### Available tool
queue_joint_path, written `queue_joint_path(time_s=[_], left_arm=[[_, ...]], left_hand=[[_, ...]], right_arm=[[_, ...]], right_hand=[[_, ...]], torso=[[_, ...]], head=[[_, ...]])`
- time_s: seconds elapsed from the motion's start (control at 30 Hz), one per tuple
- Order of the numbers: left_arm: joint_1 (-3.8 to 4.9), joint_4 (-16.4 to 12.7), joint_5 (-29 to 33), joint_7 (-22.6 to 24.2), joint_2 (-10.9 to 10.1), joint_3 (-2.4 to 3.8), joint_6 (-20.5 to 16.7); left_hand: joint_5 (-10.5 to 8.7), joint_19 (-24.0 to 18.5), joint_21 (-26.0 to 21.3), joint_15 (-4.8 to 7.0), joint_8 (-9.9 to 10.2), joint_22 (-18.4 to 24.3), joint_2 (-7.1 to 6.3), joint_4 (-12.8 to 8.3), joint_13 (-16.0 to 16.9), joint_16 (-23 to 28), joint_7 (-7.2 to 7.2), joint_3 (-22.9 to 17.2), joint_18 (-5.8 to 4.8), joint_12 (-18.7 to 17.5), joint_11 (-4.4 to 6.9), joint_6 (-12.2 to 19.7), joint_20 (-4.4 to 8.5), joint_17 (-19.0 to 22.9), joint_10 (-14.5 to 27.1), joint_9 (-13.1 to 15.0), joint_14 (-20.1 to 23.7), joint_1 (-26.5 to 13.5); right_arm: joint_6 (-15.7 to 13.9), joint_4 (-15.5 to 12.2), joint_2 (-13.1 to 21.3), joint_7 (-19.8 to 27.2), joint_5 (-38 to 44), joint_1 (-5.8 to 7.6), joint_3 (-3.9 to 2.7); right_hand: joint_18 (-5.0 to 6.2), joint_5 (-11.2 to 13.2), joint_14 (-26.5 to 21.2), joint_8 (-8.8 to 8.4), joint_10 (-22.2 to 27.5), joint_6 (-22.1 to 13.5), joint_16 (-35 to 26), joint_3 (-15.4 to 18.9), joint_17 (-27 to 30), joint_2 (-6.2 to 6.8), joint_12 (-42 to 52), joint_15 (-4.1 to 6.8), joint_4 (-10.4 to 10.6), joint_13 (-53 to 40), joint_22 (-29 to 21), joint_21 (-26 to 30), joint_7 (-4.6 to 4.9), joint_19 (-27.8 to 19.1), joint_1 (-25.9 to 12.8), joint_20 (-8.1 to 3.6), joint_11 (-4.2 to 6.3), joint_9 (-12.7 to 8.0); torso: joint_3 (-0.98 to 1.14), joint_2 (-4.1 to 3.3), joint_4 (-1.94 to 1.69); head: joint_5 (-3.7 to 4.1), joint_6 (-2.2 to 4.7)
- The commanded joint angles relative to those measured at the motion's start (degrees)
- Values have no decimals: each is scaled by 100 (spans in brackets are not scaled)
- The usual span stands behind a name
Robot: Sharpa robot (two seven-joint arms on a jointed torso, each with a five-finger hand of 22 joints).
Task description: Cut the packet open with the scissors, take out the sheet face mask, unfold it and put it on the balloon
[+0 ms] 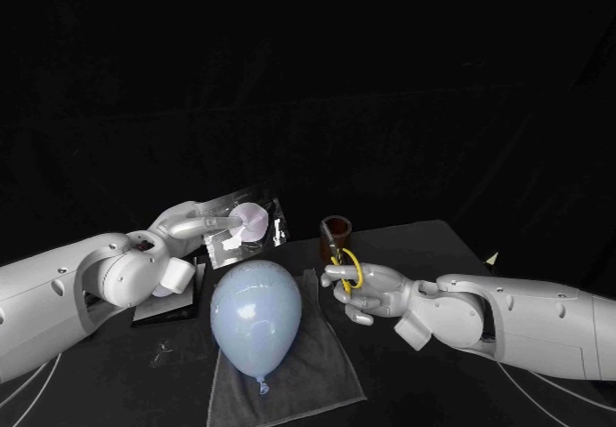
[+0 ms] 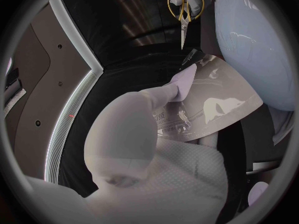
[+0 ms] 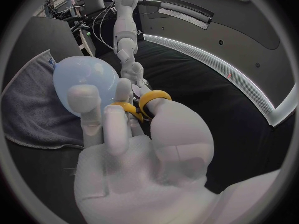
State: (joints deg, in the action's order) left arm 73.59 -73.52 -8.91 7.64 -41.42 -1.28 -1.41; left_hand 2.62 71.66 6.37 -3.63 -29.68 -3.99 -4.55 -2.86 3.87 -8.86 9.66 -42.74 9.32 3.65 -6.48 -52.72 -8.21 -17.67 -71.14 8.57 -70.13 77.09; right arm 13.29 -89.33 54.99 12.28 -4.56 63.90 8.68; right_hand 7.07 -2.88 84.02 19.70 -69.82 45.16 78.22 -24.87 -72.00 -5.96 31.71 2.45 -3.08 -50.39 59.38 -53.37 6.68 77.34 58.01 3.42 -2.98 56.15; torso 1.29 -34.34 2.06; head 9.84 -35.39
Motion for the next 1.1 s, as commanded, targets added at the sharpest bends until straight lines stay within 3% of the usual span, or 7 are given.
queue_joint_path(time_s=[0.03, 0.2, 0.27, 0.37, 0.67, 0.9, 1.1], left_arm=[[9, -2, 24, 46, -5, 7, 16], [9, -3, 24, 45, -14, 7, 8], [9, -4, 24, 45, -20, 7, 3], [9, -4, 24, 45, -28, 7, -5], [9, 3, 24, 45, -49, 6, -27], [9, 3, 25, 43, -60, 6, -31], [9, 2, 25, 41, -66, 5, -33]], left_hand=[[34, 42, 20, 23, -29, -1, 48, -29, -4, 18, 41, 6, 118, 0, 3, 8, -14, -8, -33, 1115, -7, -4], [34, 42, 20, 23, -29, -1, 47, -31, -4, 19, 41, 8, 118, 1, 3, 10, -13, -10, -33, 1120, -7, -5], [34, 42, 20, 23, -29, -1, 47, -31, -4, 19, 41, 8, 118, 1, 3, 10, -13, -10, -33, 1120, -7, -5], [34, 42, 20, 23, -29, -1, 46, -34, -4, 19, 41, 9, 118, 1, 3, 11, -13, -11, -33, 1123, -7, -5], [34, 42, 20, 23, -29, -1, 46, -34, -4, 19, 41, 9, 118, 1, 3, 11, -13, -11, -33, 1123, -7, -5], [34, 42, 21, 23, -29, -1, 46, -37, -4, 20, 41, 10, 119, 1, 3, 13, -13, -13, -33, 1130, -7, -5], [34, 42, 21, 23, -29, -1, 46, -37, -4, 20, 41, 10, 119, 1, 3, 13, -13, -13, -33, 1130, -7, -5]], right_arm=[[243, -13, -8, -36, -69, 1, -7], [245, -15, -17, -56, -91, 0, -7], [171, -15, -20, -73, -69, 0, -7], [127, -13, -22, -84, 35, 0, -7], [-39, -1, -32, -143, 280, 0, -6], [-149, 16, -52, -137, 401, 0, -6], [-142, 30, -63, -185, 581, 0, -7]], right_hand=[[59, 9, 148, -4, -428, 116, -54, -1173, 24, -491, 158, 13, 485, -53, -67, 66, -21, -1, 440, -3, 136, 50], [-18, 7, 297, 253, -1427, 175, 274, -1161, -470, -518, 2571, 102, 602, -1641, 223, -295, -140, 181, 235, -72, 255, 372], [-166, -15, 540, 721, -2018, 173, 1007, -1278, -1527, -546, 5828, 154, 571, -3960, 869, -1071, -240, 453, -39, -123, 315, 835], [-213, -7, 595, 958, -2018, 274, 1170, -1458, -1787, -406, 5829, 178, 260, -3961, 1129, -1370, -286, 522, -317, -154, 366, 1007], [-339, 12, 598, 1340, -2018, 655, 1178, -564, -1800, 969, 5829, 302, 15, -3961, 1716, -2054, -474, 714, -740, -256, 506, 1194], [-369, 10, 598, 1067, -2018, 408, 1178, -101, -1800, 1355, 5829, 243, 173, -3961, 1857, -2204, -363, 724, -787, -234, 424, 1000], [-414, 14, 598, 31, -2018, -557, 1178, 174, -1800, 1470, 5829, 50, 150, -3961, 2040, -2409, -42, 772, -452, -77, 133, 360]], torso=[[-1, 0, -1], [-3, -2, -2], [-2, -3, -3], [-4, -2, -1], [-2, 0, 0], [1, -2, 0], [-1, -1, 5]], head=[[5, 2], [7, 10], [5, 7], [3, 14], [1, 12], [-13, 18], [-17, 18]])
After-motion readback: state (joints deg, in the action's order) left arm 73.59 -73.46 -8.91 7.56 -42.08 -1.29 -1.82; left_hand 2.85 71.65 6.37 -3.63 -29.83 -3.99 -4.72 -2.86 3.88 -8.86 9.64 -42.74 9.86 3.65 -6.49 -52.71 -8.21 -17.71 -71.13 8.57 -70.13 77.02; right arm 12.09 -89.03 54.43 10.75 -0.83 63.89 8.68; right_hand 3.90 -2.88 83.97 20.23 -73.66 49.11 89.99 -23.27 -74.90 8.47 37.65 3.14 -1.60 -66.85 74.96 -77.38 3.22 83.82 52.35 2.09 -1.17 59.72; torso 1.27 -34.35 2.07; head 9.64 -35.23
